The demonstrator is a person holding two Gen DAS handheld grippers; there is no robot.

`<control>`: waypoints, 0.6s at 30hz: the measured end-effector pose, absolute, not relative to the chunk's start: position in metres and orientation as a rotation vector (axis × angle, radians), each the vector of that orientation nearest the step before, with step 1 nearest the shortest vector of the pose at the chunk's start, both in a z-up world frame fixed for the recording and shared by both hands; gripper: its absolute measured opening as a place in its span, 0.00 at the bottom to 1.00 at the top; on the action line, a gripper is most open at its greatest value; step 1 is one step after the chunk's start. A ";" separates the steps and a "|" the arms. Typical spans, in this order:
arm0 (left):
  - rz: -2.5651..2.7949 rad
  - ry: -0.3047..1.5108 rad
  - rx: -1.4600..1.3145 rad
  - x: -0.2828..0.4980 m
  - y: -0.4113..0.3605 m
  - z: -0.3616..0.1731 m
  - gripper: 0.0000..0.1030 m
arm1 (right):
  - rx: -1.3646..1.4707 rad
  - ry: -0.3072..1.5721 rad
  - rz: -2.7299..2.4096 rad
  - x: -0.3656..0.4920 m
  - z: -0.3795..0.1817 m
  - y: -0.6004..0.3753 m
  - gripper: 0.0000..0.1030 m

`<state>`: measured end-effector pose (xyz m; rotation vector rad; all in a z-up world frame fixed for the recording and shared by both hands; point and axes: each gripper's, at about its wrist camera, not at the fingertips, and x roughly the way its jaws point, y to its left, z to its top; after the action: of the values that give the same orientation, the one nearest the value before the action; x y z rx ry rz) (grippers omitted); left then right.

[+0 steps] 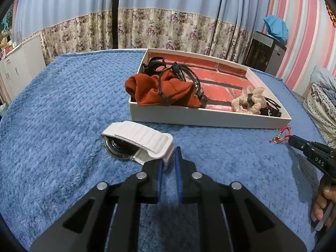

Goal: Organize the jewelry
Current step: 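Close the left tool on the white watch while the right tool grasps the red string bracelet, then carry the white watch and red string bracelet into the tray with both tools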

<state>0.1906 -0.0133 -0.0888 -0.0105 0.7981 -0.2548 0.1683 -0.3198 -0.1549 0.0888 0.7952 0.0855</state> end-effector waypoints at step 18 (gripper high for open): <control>-0.275 0.721 -0.007 0.165 -0.015 -0.049 0.10 | 0.105 0.694 0.107 0.141 -0.108 -0.330 0.06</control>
<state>0.1649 -0.0148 -0.0493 -0.0069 0.7209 -0.2747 0.1409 -0.3297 -0.1077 0.1046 0.6938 0.1073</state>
